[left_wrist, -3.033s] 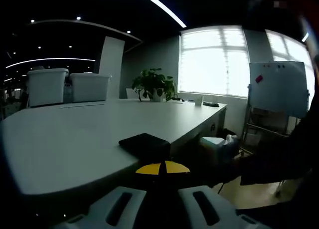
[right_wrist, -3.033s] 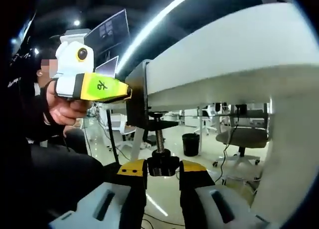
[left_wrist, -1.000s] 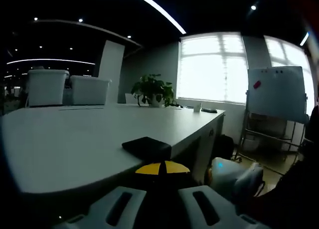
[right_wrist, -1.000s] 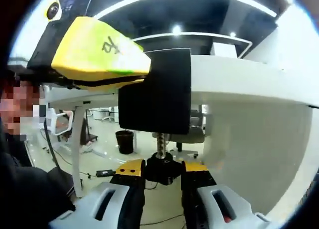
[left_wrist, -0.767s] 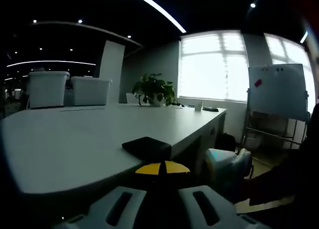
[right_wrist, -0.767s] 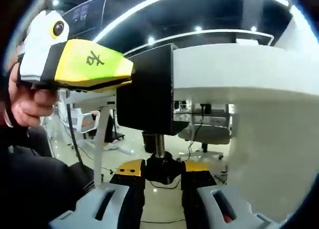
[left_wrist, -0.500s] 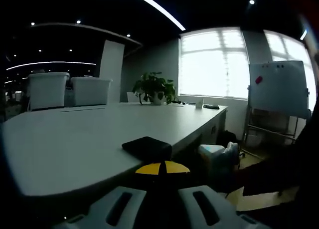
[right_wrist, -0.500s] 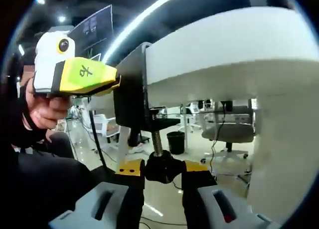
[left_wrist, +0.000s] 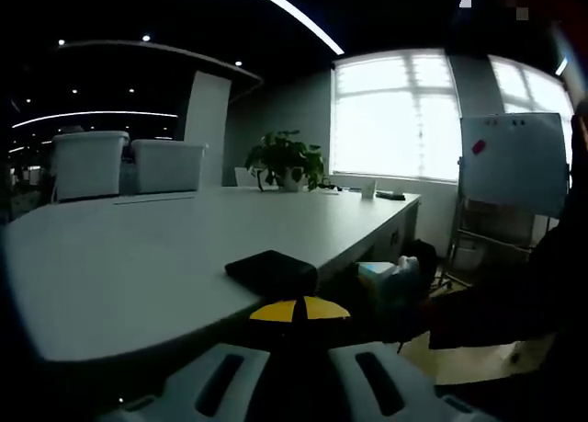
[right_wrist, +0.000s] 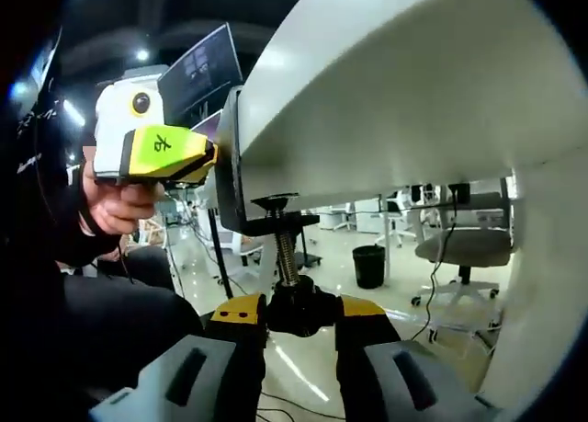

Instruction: Clamp the fixed fixture on the desktop, loosen the retaining clip, secure it to the edge of the desk, and tighten the retaining clip.

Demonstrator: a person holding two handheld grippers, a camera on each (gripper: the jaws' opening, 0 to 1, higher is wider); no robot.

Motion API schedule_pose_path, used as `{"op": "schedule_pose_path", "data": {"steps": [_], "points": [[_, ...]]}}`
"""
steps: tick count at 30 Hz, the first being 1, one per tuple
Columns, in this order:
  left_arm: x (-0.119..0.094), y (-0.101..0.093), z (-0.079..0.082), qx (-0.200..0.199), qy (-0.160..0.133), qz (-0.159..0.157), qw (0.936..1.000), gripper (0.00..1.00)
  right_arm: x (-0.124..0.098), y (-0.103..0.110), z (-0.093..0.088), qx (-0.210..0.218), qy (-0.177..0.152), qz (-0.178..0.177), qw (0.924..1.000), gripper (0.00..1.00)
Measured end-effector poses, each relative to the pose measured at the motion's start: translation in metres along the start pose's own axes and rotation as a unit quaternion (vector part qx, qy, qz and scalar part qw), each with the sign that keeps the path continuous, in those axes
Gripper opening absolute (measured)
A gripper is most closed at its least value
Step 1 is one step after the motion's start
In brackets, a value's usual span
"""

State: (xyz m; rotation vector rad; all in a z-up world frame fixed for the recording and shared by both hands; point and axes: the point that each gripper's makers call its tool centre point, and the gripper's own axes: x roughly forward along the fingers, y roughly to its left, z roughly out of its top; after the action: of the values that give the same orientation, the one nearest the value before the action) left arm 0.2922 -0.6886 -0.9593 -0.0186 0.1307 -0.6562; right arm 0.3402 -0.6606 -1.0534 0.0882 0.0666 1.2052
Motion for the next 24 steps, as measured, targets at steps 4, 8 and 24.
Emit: {"op": "schedule_pose_path", "data": {"steps": [4, 8, 24], "points": [[0.000, 0.000, 0.000, 0.000, -0.001, -0.002, 1.0000, 0.01, -0.005, -0.001, 0.000, 0.013, 0.011, -0.025, 0.9996, 0.27], [0.000, 0.000, 0.000, -0.004, -0.001, -0.004, 1.0000, 0.01, -0.018, -0.007, 0.006, -0.009, 0.014, -0.077, 0.9969, 0.29], [0.000, 0.000, 0.000, -0.003, -0.007, -0.014, 0.9999, 0.01, -0.040, 0.015, 0.008, -0.054, 0.016, -0.353, 0.9338, 0.46]]}}
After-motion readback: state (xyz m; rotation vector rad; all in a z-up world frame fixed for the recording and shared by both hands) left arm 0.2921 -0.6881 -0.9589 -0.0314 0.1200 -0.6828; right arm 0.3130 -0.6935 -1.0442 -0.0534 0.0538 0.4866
